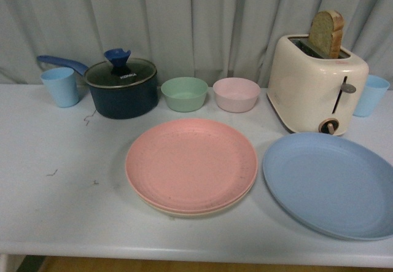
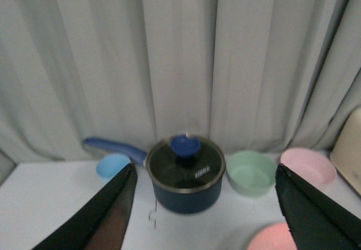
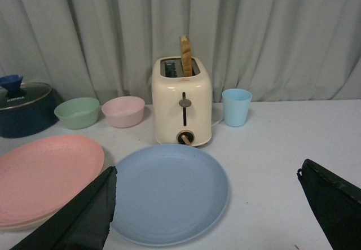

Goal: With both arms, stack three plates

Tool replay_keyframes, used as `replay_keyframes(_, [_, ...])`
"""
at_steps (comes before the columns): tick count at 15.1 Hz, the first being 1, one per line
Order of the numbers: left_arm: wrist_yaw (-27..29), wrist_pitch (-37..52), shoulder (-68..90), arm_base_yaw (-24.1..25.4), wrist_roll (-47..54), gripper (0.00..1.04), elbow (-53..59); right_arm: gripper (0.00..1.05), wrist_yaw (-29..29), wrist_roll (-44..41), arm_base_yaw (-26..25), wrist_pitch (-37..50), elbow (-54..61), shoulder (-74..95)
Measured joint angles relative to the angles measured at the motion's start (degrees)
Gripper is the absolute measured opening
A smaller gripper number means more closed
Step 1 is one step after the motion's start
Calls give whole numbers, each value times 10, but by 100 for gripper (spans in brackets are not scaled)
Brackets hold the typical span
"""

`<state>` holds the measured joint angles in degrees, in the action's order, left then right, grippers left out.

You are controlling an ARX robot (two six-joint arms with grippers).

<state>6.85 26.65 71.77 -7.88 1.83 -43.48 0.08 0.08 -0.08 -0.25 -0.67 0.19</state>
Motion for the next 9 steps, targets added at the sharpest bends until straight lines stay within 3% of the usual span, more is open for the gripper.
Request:
replay_keyframes(3, [-9, 113, -64, 27, -14, 38, 162, 98, 0, 0, 1, 0, 0, 0])
replay_keyframes(6, [-29, 133, -131, 37, -15, 2, 251, 98, 0, 0, 1, 0, 0, 0])
replay_keyframes(9, [-65, 132, -206, 81, -17, 2, 319, 98, 0, 0, 1, 0, 0, 0])
